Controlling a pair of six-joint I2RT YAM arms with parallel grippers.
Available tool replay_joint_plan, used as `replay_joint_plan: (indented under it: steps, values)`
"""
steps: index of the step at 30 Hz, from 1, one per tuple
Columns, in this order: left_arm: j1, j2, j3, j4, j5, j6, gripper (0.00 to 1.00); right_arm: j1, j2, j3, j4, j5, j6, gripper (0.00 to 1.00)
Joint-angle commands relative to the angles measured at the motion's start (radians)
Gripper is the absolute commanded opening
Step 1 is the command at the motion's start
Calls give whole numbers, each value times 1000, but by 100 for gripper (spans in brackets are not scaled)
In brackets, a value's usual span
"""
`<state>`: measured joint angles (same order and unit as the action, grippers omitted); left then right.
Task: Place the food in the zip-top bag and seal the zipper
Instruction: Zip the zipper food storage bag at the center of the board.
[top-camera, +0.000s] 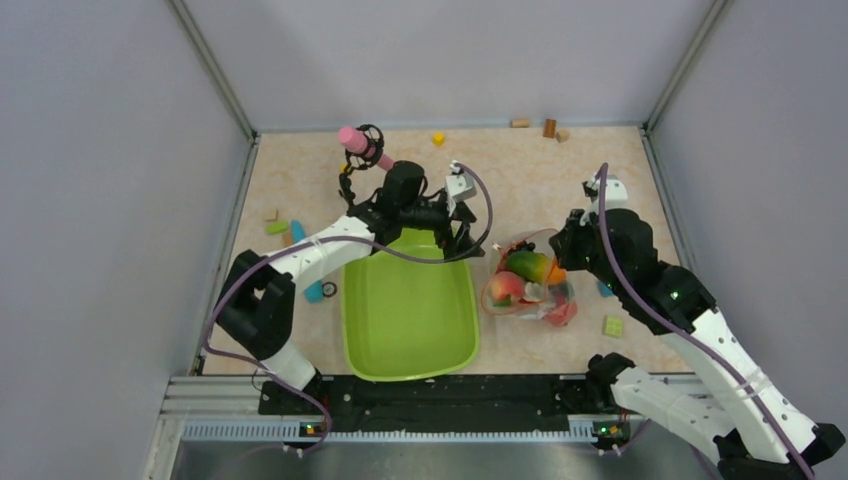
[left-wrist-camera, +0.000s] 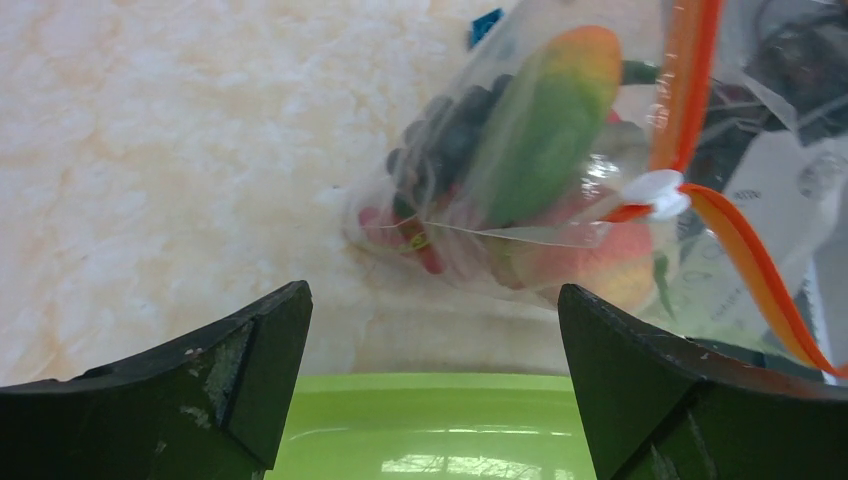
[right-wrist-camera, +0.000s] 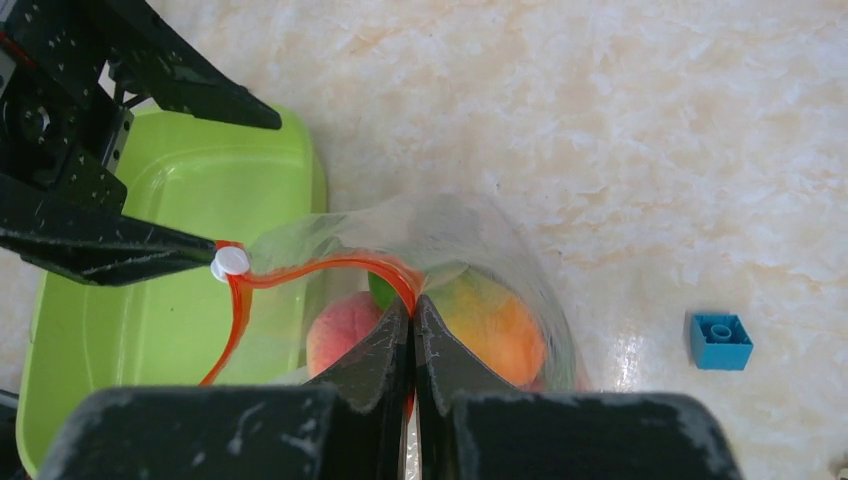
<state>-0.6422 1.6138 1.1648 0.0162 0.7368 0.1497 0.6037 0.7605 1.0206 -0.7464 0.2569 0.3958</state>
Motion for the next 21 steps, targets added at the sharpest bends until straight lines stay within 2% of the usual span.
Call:
replay_joint_plan:
  steps: [1,5,11,18,21]
  values:
    - [2,29,47,12,272,87,98,-15,12,3,84,34,23,0]
    - [-3,39,40,-47,372,168,98,-37,37,10,83,45,42,0]
    - [-11,81,53,53,331,106,95,-69,70,-11,127,-12,27,0]
    - [-8,151,121,54,305,103,92,-105,71,-37,159,-52,29,0]
    - [-8,159,114,126,290,64,90,-124,75,-45,158,-58,27,0]
